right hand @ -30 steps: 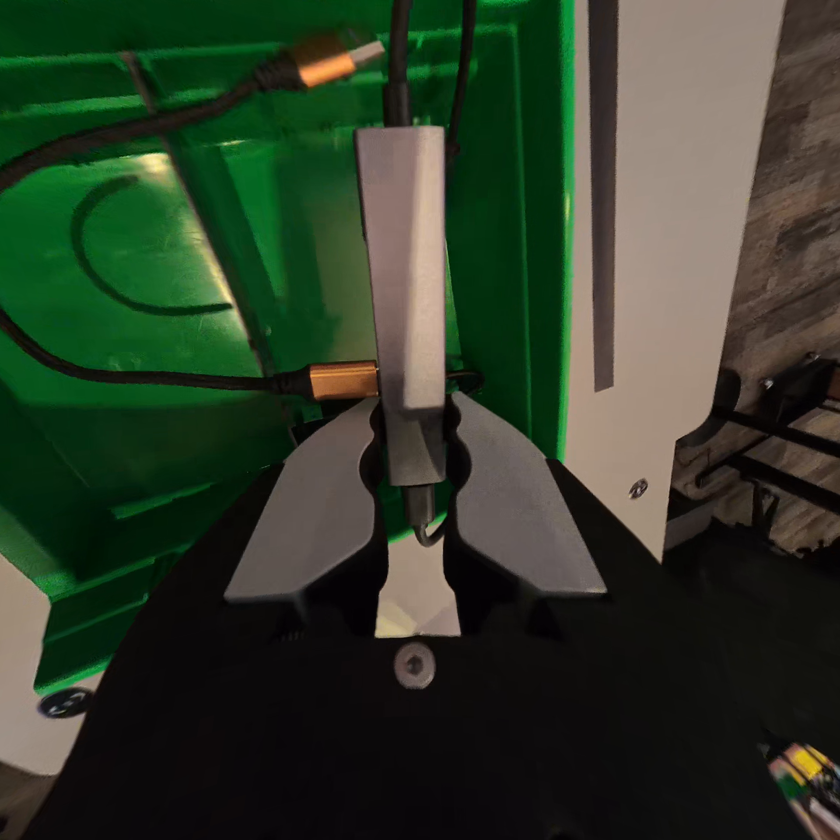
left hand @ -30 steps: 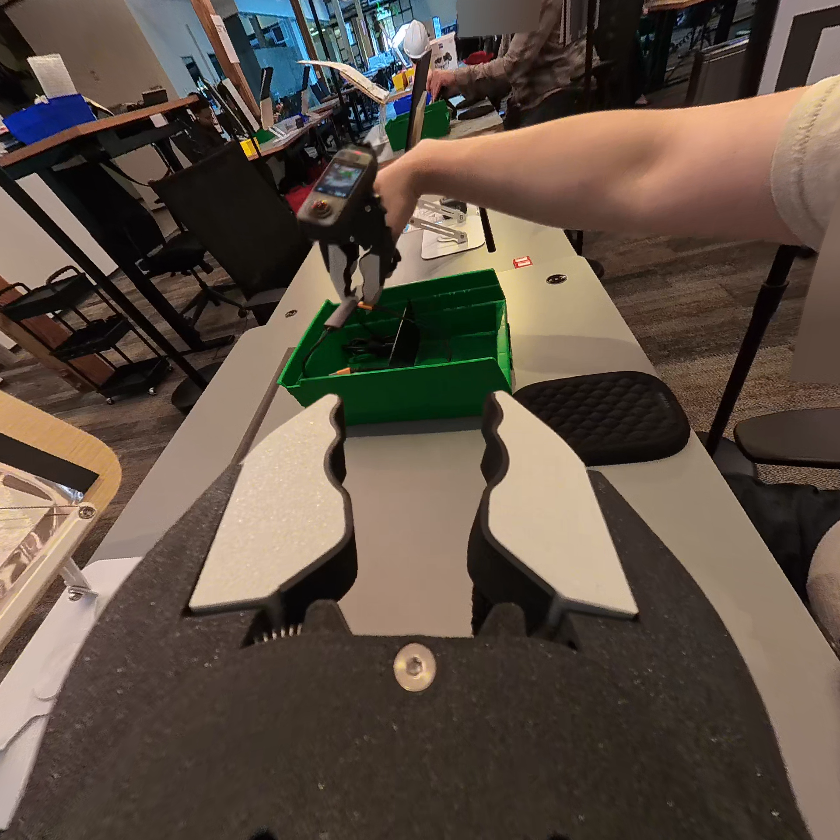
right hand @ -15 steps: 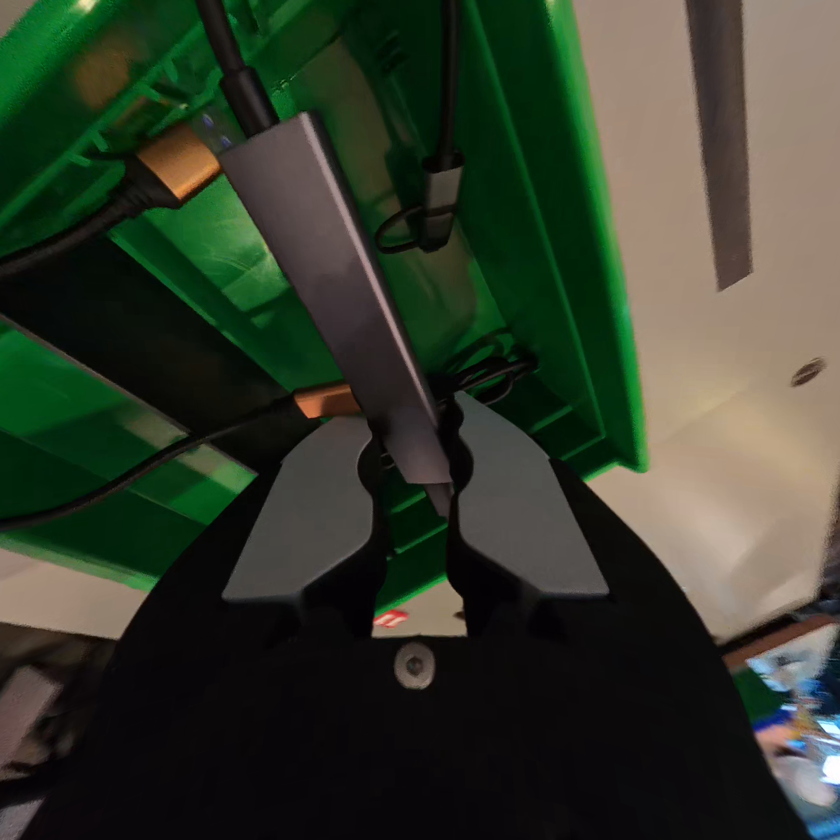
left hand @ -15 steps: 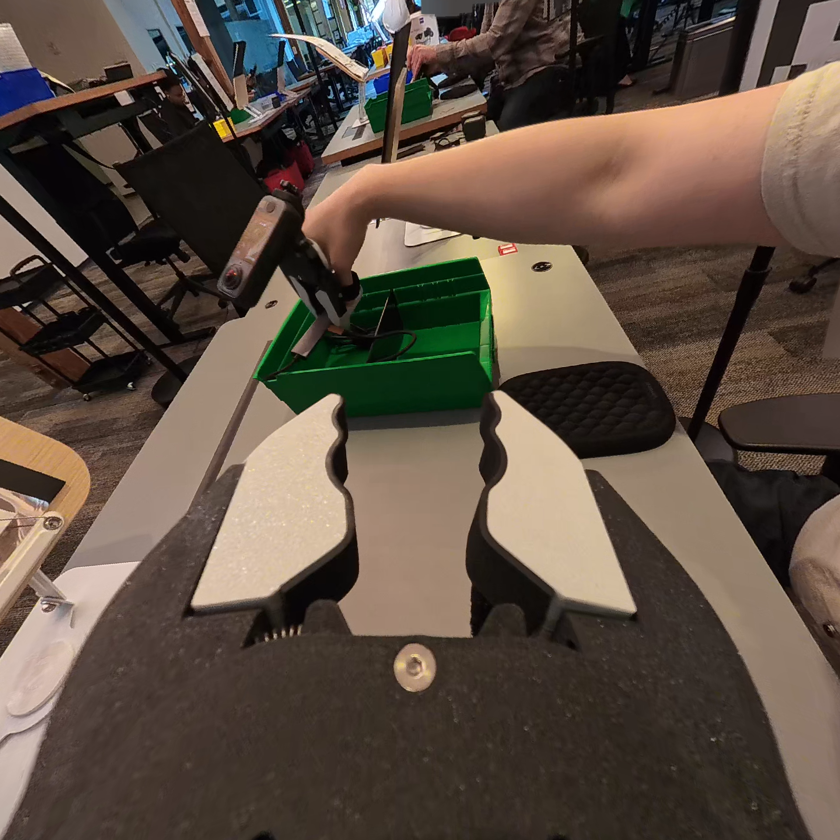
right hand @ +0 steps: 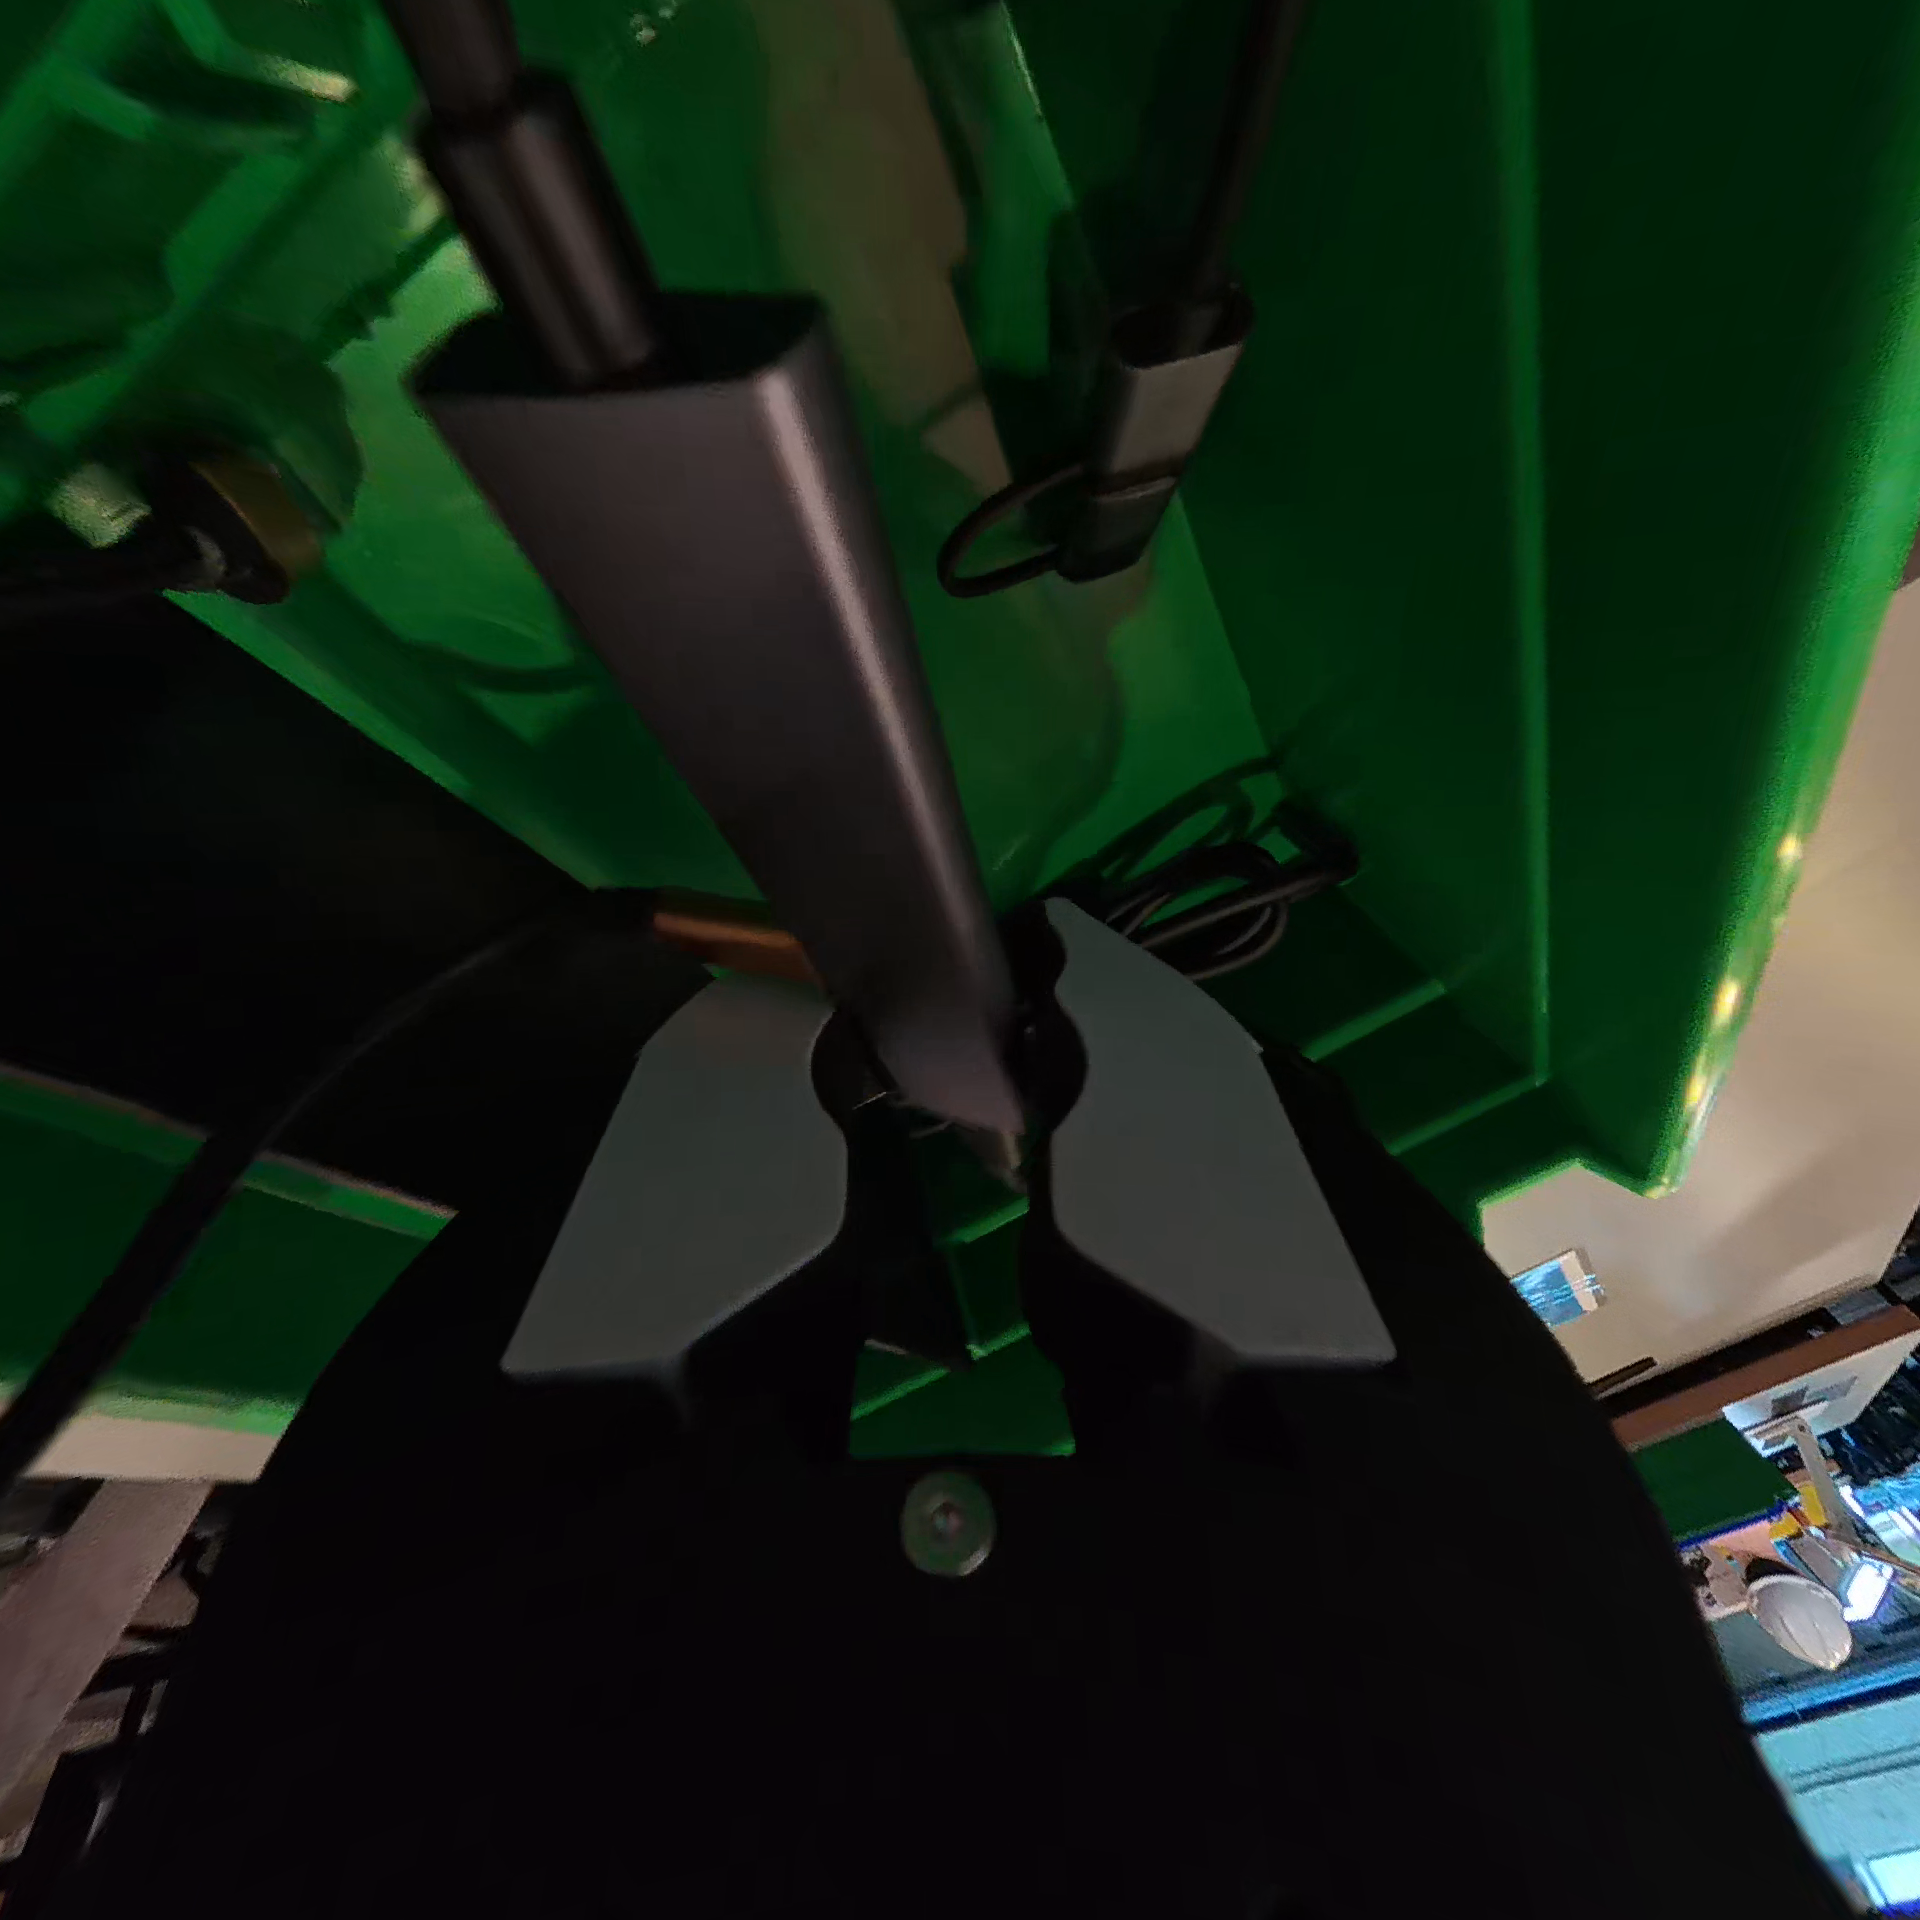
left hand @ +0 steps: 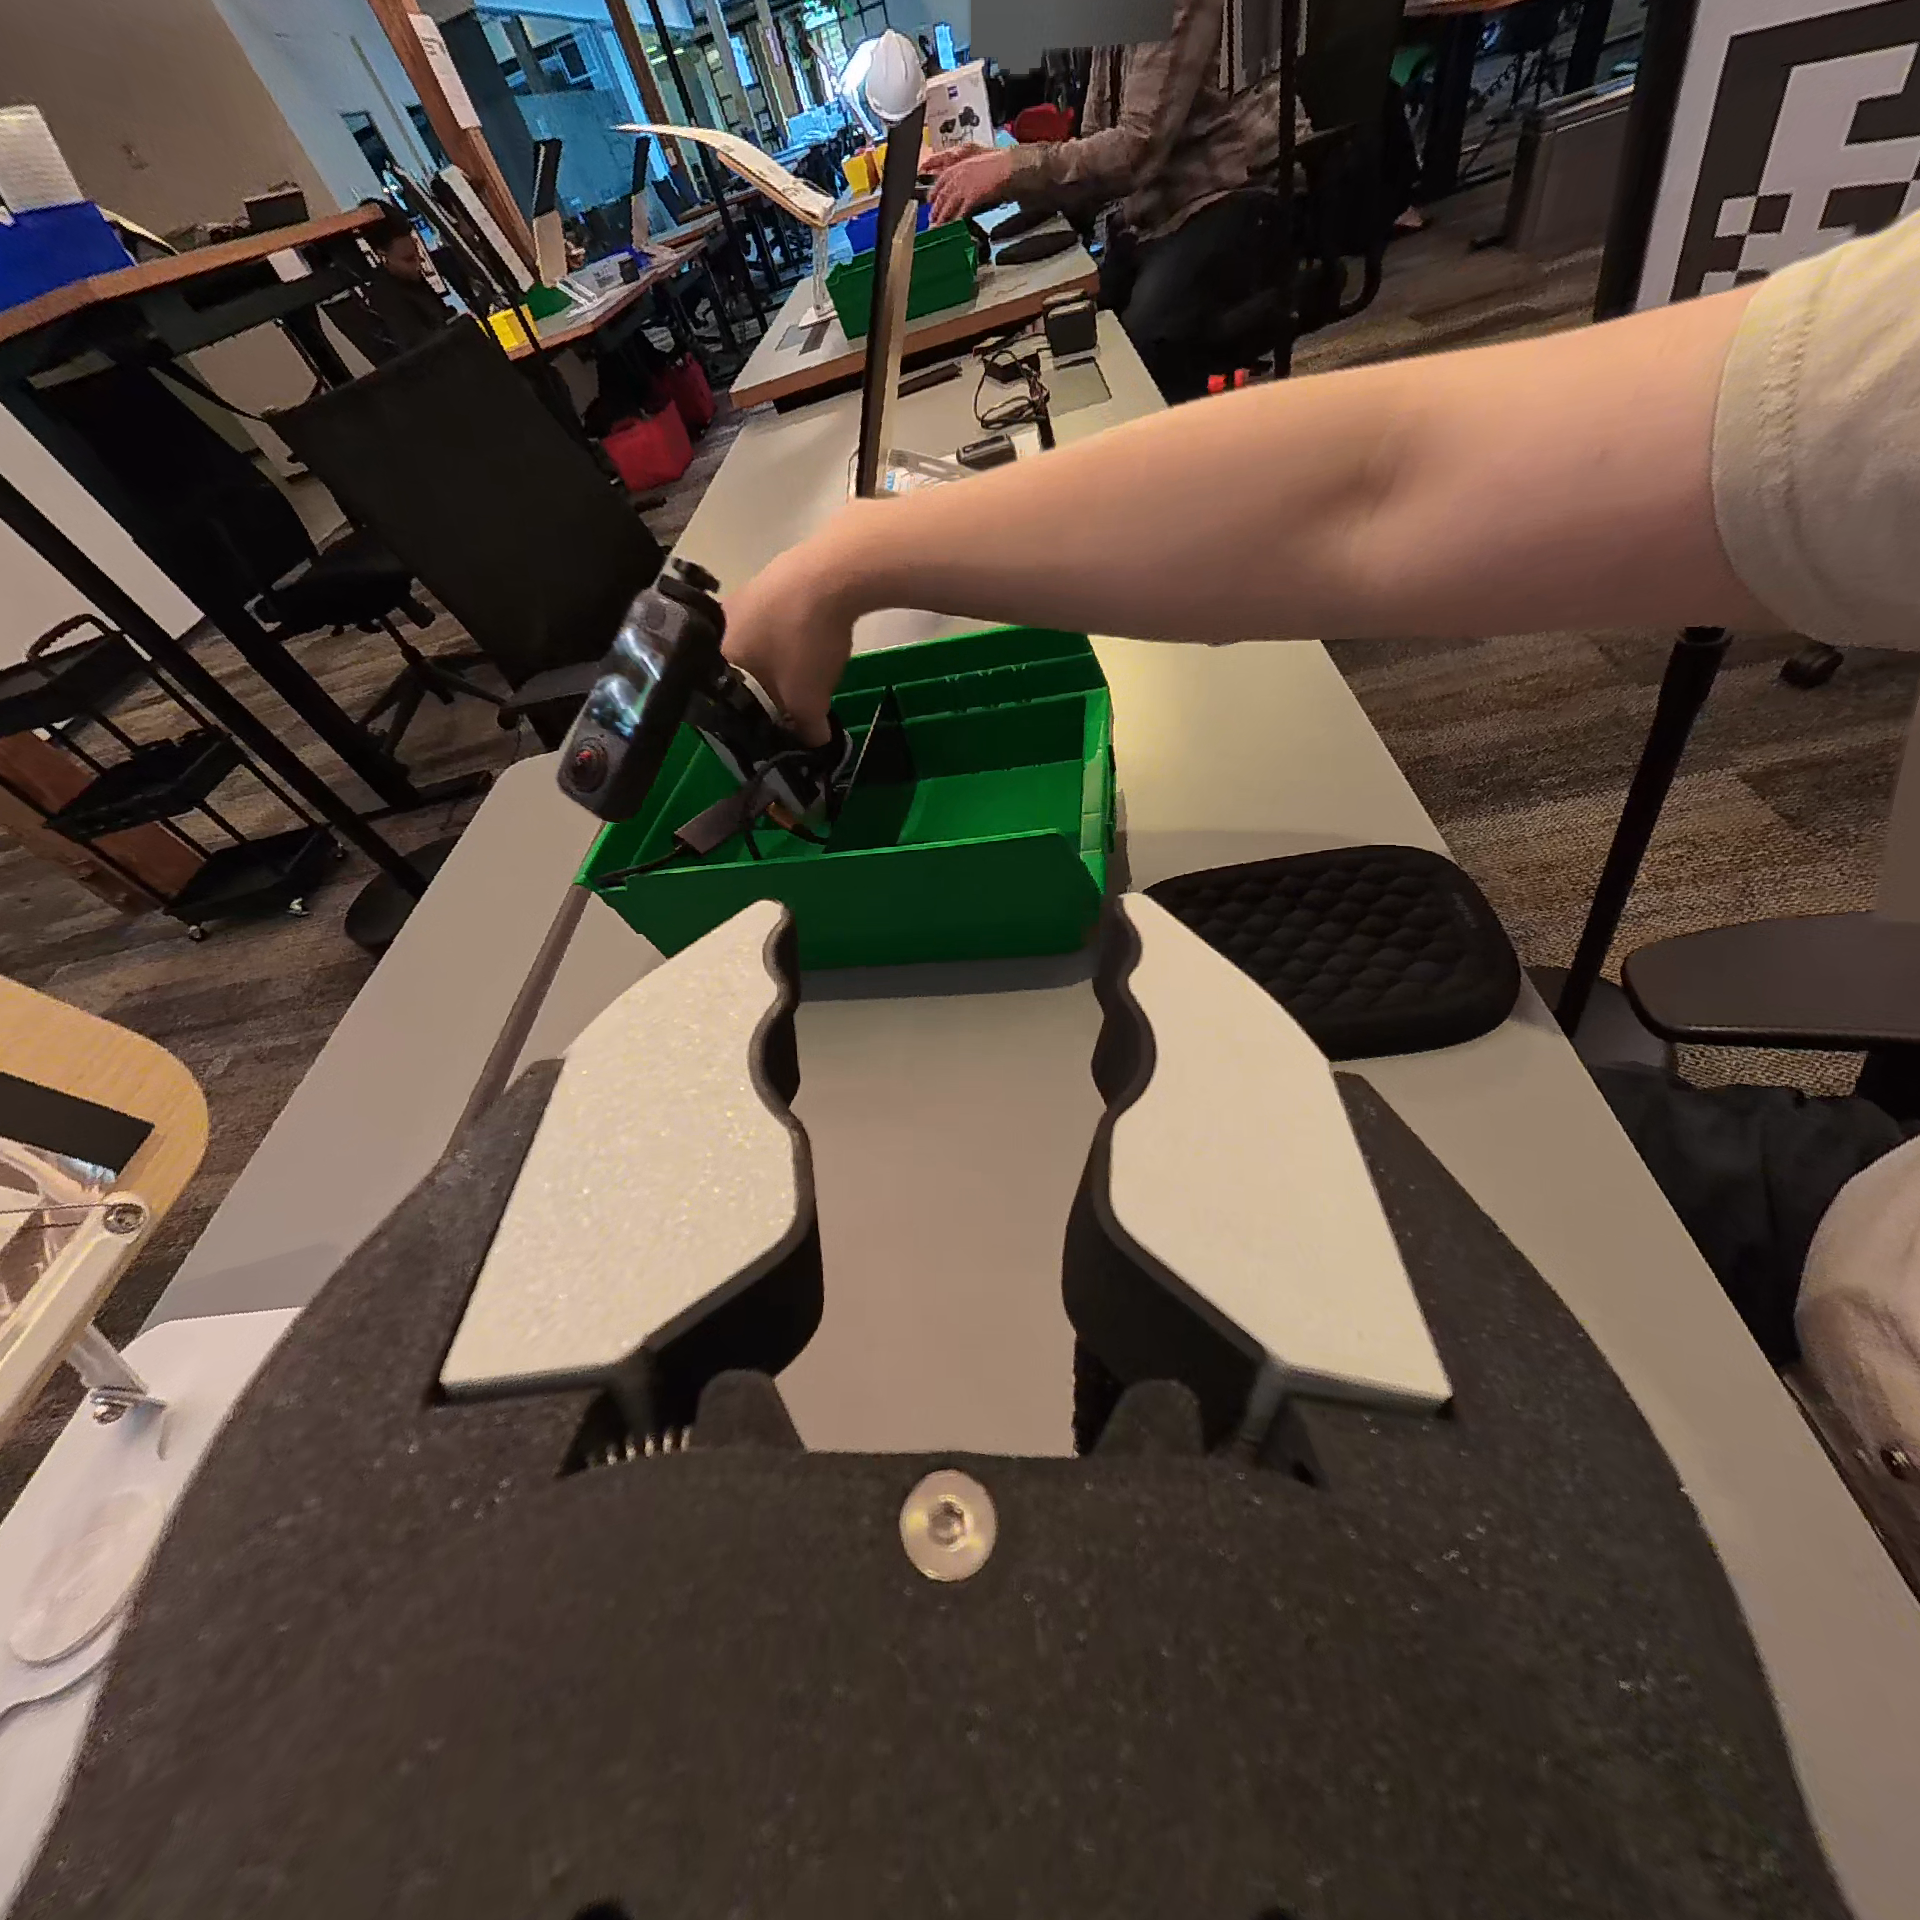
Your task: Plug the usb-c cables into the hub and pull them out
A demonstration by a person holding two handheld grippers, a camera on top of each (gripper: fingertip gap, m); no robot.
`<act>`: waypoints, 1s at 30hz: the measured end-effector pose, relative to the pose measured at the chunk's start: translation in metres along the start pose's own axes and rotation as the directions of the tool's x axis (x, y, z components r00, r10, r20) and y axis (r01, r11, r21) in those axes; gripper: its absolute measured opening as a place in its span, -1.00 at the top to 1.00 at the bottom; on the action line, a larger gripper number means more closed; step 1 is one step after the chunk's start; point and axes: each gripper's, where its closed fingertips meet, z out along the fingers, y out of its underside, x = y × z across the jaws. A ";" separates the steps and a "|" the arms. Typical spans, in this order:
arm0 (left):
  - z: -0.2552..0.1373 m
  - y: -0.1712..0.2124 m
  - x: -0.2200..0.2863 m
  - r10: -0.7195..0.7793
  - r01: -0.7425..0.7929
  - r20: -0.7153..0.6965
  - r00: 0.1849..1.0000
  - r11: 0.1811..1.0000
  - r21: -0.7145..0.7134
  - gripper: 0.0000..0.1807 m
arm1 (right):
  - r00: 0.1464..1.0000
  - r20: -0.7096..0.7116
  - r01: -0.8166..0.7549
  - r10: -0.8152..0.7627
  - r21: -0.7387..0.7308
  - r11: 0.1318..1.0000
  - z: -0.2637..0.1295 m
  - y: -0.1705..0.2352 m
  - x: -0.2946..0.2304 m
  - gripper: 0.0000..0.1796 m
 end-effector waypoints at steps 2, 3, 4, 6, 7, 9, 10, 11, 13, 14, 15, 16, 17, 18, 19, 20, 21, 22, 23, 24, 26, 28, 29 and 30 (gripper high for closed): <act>-0.003 -0.002 -0.002 -0.006 0.006 0.004 1.000 1.000 0.009 0.41 | 0.999 0.000 -0.042 0.042 -0.009 0.999 0.008 0.005 0.000 0.68; -0.005 -0.003 -0.002 -0.009 0.009 0.005 1.000 1.000 0.015 0.41 | 0.998 0.021 -0.056 0.056 -0.001 0.998 0.012 0.004 -0.004 0.67; -0.006 -0.004 -0.002 -0.009 0.009 0.006 1.000 1.000 0.020 0.41 | 0.997 0.029 -0.065 0.065 0.016 0.998 0.013 0.003 -0.005 0.67; -0.010 -0.005 -0.003 -0.007 0.006 0.014 1.000 1.000 0.026 0.40 | 0.996 0.025 -0.091 0.090 0.063 0.994 0.010 0.001 -0.004 0.64; -0.012 -0.006 -0.004 -0.007 0.006 0.018 1.000 1.000 0.029 0.40 | 0.994 0.024 -0.107 0.106 0.090 0.990 0.007 0.000 -0.002 0.61; -0.017 -0.008 -0.006 -0.010 0.009 0.023 1.000 0.999 0.040 0.40 | 0.992 0.016 -0.129 0.128 0.141 0.982 0.000 -0.002 0.003 0.53; -0.019 -0.010 -0.007 -0.012 0.011 0.027 1.000 0.999 0.047 0.40 | 0.992 0.010 -0.124 0.124 0.163 0.979 -0.004 -0.002 0.004 0.51; -0.022 -0.011 -0.008 -0.015 0.014 0.029 0.999 0.998 0.054 0.40 | 0.994 0.001 -0.112 0.114 0.177 0.978 -0.008 -0.001 0.005 0.49; -0.027 -0.012 -0.009 -0.021 0.019 0.032 0.999 0.998 0.063 0.39 | 0.995 -0.015 -0.095 0.100 0.184 0.978 -0.015 0.003 0.006 0.44; -0.029 -0.012 -0.010 -0.023 0.020 0.036 0.999 0.998 0.065 0.39 | 0.996 -0.020 -0.086 0.092 0.190 0.978 -0.018 0.005 0.007 0.42; -0.031 -0.012 -0.011 -0.024 0.021 0.040 0.999 0.998 0.065 0.39 | 0.997 -0.020 -0.071 0.077 0.196 0.978 -0.022 0.007 0.005 0.41; -0.033 -0.012 -0.012 -0.024 0.022 0.044 0.999 0.998 0.066 0.38 | 0.998 -0.021 -0.056 0.061 0.201 0.978 -0.025 0.009 0.004 0.39; -0.035 -0.012 -0.013 -0.026 0.022 0.049 0.998 0.997 0.068 0.38 | 0.999 -0.028 -0.040 0.046 0.207 0.978 -0.029 0.010 0.004 0.37; -0.038 -0.013 -0.014 -0.027 0.023 0.054 0.998 0.997 0.070 0.38 | 0.998 -0.044 -0.025 0.036 0.216 0.976 -0.033 0.012 0.004 0.35; -0.040 -0.013 -0.016 -0.029 0.024 0.061 0.998 0.997 0.072 0.38 | 0.998 -0.062 -0.015 0.029 0.224 0.974 -0.038 0.014 0.005 0.34; -0.043 -0.013 -0.017 -0.030 0.025 0.068 0.997 0.997 0.074 0.37 | 0.997 -0.074 -0.003 0.021 0.240 0.971 -0.044 0.014 0.005 0.33; -0.046 -0.013 -0.019 -0.032 0.026 0.078 0.996 0.997 0.076 0.37 | 0.995 -0.099 0.008 0.020 0.268 0.963 -0.052 0.014 0.007 0.31; -0.049 -0.013 -0.021 -0.035 0.028 0.091 0.995 0.997 0.076 0.37 | 0.991 -0.131 0.016 0.024 0.297 0.955 -0.061 0.014 0.009 0.29; -0.052 -0.013 -0.024 -0.037 0.029 0.107 0.994 0.997 0.076 0.36 | 0.983 -0.180 0.025 0.036 0.328 0.944 -0.072 0.014 0.014 0.26; -0.056 -0.012 -0.028 -0.041 0.032 0.127 0.991 0.997 0.074 0.35 | 0.971 -0.233 0.031 0.061 0.371 0.928 -0.087 0.013 0.018 0.24; -0.065 -0.012 -0.036 -0.051 0.038 0.178 0.983 0.997 0.072 0.34 | 0.939 -0.315 0.025 0.138 0.463 0.886 -0.121 0.012 0.022 0.13; -0.074 -0.011 -0.046 -0.068 0.052 0.246 0.967 0.996 0.071 0.36 | 0.877 -0.401 -0.012 0.266 0.534 0.846 -0.154 0.017 0.025 0.05; -0.080 -0.010 -0.054 -0.080 0.063 0.299 0.951 0.996 0.068 0.39 | 0.843 -0.431 -0.029 0.322 0.561 0.828 -0.169 0.020 0.024 0.03; -0.086 -0.008 -0.065 -0.096 0.078 0.363 0.927 0.995 0.065 0.39 | 0.807 -0.451 -0.052 0.382 0.590 0.806 -0.182 0.024 0.022 0.02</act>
